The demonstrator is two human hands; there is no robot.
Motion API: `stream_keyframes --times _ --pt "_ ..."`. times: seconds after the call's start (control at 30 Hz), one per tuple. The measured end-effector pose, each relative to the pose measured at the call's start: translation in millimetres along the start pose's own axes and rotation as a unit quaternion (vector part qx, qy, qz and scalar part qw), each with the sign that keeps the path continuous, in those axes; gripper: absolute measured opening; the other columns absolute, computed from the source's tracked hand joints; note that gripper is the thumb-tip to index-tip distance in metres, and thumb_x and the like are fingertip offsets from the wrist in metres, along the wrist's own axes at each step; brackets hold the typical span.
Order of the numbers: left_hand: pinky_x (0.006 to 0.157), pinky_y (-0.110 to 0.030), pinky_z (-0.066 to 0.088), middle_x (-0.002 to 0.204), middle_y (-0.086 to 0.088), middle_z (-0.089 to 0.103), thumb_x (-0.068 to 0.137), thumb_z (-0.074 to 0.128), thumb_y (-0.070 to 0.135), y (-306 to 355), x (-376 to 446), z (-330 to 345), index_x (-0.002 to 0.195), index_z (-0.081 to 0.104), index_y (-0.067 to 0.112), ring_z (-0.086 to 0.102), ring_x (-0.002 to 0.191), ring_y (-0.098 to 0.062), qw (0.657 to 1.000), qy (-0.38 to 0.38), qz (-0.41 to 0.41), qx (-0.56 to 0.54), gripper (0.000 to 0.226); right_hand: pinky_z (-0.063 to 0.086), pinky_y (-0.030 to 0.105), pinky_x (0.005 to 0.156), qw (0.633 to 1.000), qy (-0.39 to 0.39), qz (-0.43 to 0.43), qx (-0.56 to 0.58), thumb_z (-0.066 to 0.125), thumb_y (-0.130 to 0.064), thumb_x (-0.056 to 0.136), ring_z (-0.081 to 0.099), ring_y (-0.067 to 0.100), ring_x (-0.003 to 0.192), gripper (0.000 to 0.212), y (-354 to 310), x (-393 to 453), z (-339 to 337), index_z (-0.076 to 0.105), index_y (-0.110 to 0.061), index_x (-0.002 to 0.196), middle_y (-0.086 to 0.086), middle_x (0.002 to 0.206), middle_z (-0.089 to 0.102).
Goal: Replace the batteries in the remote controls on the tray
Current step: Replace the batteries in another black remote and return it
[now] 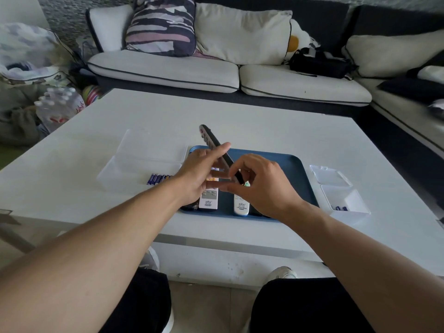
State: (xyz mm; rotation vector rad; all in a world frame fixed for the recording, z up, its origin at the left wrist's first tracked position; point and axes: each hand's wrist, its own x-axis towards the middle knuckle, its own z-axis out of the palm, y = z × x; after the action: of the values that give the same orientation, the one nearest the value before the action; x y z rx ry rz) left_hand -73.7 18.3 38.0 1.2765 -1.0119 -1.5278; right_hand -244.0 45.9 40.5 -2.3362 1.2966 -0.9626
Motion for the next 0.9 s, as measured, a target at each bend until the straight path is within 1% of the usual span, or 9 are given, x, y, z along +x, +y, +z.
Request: stream_keyframes --times 0.1,0.3,0.37,0.47,0.6,0.67,0.73,0.8,0.9 --pt "0.056 -0.032 0.058 0.079 -0.005 0.070 0.084 0.073 0.055 -4.2 -1.0 1.7 0.108 0.064 0.006 0.071 0.063 -0.014 0.998 0.043 -0.017 0.041 0.054 0.041 0.019 0.058 0.999 -0.037 -0.007 -0.029 0.083 -0.049 0.074 0.050 0.010 0.068 0.028 -0.2 -0.1 -0.1 0.065 -0.032 0.087 -0.010 0.079 0.054" --pt "0.060 -0.032 0.059 0.068 -0.001 0.071 0.089 0.064 0.060 -10.5 1.2 -0.2 0.095 0.066 0.013 0.069 0.056 -0.013 0.995 0.040 -0.078 0.057 0.048 0.044 0.024 0.061 0.990 -0.101 -0.056 -0.076 0.083 -0.055 0.069 0.056 0.012 0.073 0.048 1.5 -1.8 -3.8 0.069 -0.040 0.112 -0.016 0.096 0.054" --pt "0.054 -0.029 0.058 0.077 -0.007 0.072 0.094 0.060 0.055 -10.0 1.4 -1.5 0.104 0.066 0.010 0.070 0.056 -0.016 0.992 0.048 -0.109 0.029 0.046 0.046 0.032 0.056 0.988 -0.077 -0.088 -0.102 0.082 -0.046 0.076 0.056 0.015 0.068 0.040 3.2 -2.4 -2.3 0.071 -0.038 0.113 -0.013 0.096 0.056" --pt "0.048 -0.029 0.056 0.074 -0.008 0.061 0.102 0.052 0.048 -10.5 -0.1 -1.7 0.096 0.064 0.009 0.062 0.053 -0.018 0.991 0.046 -0.127 -0.017 0.041 0.038 0.025 0.051 0.983 -0.009 -0.120 -0.138 0.075 -0.040 0.085 0.047 0.009 0.064 0.028 1.9 -1.5 0.3 0.073 -0.036 0.113 -0.009 0.097 0.059" --pt "0.061 -0.040 0.063 0.068 -0.009 0.052 0.106 0.044 0.037 -15.8 8.9 -6.0 0.097 0.065 0.004 0.053 0.045 -0.018 0.986 0.112 -0.089 0.085 0.041 0.048 0.025 0.064 0.996 0.026 -0.011 -0.088 0.069 -0.045 0.090 0.057 0.006 0.073 0.026 6.5 6.8 -0.2 0.073 -0.034 0.113 -0.016 0.107 0.062" --pt "0.075 -0.041 0.058 0.079 -0.011 0.063 0.101 0.044 0.024 -21.6 16.2 -12.7 0.097 0.067 0.004 0.064 0.062 -0.027 0.948 0.141 -0.034 0.282 0.030 0.048 0.025 0.069 0.994 0.005 0.053 -0.093 0.069 -0.048 0.088 0.059 0.004 0.076 0.027 13.9 11.3 2.0 0.073 -0.037 0.112 -0.018 0.102 0.067" --pt "0.079 -0.035 0.048 0.111 -0.013 0.068 0.099 0.044 0.016 -28.2 17.8 -18.1 0.111 0.068 0.008 0.065 0.098 -0.032 0.893 0.111 0.014 0.435 0.028 0.050 0.027 0.073 0.989 -0.026 0.094 -0.116 0.066 -0.055 0.086 0.062 0.005 0.083 0.027 17.0 14.1 4.7 0.073 -0.042 0.108 -0.021 0.103 0.070" --pt "0.083 -0.028 0.044 0.139 -0.008 0.057 0.100 0.046 0.015 -34.7 17.0 -23.7 0.136 0.059 0.020 0.059 0.117 -0.028 0.868 0.058 0.006 0.493 0.039 0.052 0.030 0.078 0.983 -0.056 0.123 -0.123 0.065 -0.057 0.086 0.064 0.009 0.090 0.026 15.3 14.7 7.1 0.072 -0.046 0.109 -0.020 0.104 0.072" --pt "0.102 -0.029 0.040 0.153 -0.008 0.044 0.100 0.047 0.017 -41.6 19.8 -29.0 0.152 0.041 0.024 0.047 0.135 -0.028 0.810 -0.001 -0.005 0.586 0.053 0.053 0.032 0.080 0.978 -0.088 0.134 -0.136 0.067 -0.052 0.088 0.065 0.015 0.096 0.030 12.6 13.6 13.6 0.070 -0.040 0.116 -0.012 0.104 0.073"
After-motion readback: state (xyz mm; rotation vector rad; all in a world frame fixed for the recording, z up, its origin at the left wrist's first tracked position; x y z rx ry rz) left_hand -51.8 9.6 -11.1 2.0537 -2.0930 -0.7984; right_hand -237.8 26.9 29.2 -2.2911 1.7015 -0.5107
